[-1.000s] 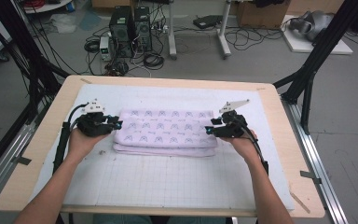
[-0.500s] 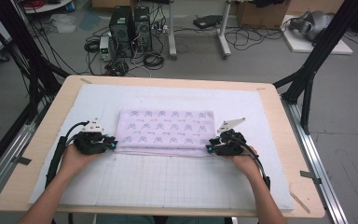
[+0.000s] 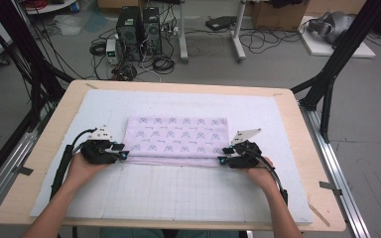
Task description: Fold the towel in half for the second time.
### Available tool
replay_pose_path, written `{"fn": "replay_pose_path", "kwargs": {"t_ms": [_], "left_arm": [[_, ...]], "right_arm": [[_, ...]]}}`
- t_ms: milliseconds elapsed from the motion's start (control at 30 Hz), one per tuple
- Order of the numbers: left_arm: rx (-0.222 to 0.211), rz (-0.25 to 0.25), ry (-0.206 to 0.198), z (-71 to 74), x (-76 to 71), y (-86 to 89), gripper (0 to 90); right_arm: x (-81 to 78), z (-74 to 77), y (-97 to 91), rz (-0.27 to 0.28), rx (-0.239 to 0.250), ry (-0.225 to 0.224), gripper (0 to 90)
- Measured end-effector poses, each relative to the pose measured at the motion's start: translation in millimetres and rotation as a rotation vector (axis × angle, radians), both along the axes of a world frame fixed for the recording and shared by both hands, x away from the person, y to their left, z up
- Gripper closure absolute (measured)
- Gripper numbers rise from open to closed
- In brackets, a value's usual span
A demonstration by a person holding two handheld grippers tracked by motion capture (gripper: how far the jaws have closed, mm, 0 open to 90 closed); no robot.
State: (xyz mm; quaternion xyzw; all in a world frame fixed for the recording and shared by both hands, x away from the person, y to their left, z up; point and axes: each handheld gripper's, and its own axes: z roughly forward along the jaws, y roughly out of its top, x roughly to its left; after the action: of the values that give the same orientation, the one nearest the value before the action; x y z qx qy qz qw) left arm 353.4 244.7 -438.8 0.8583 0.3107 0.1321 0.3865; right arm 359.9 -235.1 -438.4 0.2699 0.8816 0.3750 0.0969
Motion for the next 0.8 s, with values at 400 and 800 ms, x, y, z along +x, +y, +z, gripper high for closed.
{"fn": "replay_pose_path", "kwargs": {"t_ms": [400, 800], "left_arm": [[-0.026, 0.052, -0.071, 10.3, -4.7, 1.6, 85.3], [-0.061, 0.027, -0.063, 25.9, -25.5, 9.0, 62.5]], "right_arm": [[-2.7, 15.7, -6.9, -0.026, 0.037, -0.051, 86.0], [-19.1, 33.1, -8.8, 0.049, 0.059, 0.022, 68.9]]}}
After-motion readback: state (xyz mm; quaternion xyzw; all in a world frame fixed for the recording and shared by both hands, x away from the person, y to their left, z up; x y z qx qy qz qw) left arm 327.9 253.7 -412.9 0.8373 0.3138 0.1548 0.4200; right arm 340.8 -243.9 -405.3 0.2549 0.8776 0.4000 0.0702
